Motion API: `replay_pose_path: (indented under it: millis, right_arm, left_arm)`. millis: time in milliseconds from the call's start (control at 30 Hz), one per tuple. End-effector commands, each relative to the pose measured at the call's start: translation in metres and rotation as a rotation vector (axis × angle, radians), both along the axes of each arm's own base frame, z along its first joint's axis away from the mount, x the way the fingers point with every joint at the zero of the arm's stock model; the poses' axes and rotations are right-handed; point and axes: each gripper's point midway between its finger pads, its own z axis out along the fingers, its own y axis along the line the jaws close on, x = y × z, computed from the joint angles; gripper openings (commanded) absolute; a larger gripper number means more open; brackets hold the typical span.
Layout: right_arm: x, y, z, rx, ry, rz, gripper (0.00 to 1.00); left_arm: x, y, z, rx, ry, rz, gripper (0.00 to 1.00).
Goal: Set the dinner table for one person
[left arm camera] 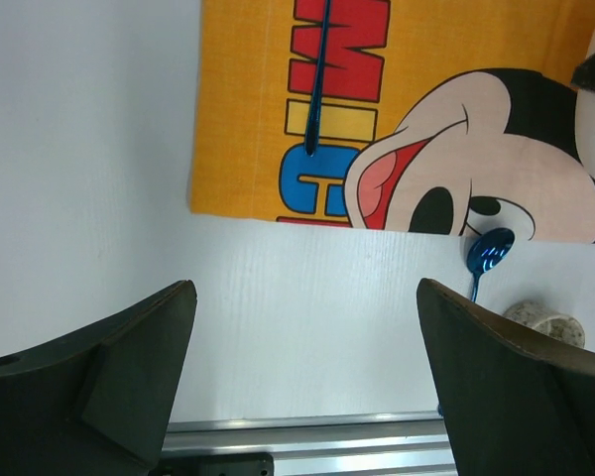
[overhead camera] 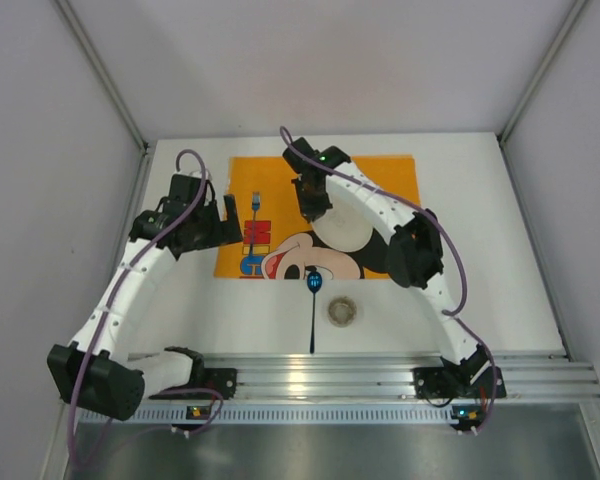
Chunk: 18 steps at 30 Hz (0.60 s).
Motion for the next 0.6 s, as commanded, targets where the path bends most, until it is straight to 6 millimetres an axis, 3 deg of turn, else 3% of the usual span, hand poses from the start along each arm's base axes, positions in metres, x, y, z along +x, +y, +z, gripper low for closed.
replay_pose_path:
  millis: [0, 567]
  right_arm:
    - [0.015, 0.045, 0.044, 0.189, -0.121, 0.046, 0.0]
    - [0.042, 0.116, 0.007, 0.418, -0.142, 0.082, 0.0]
  left_arm:
    - [-0.022, 0.012, -0.003, 0.01, 0.009, 0.049, 0.98]
    - [-0.05, 0.036, 0.011, 0.066, 0.001, 0.134, 0.98]
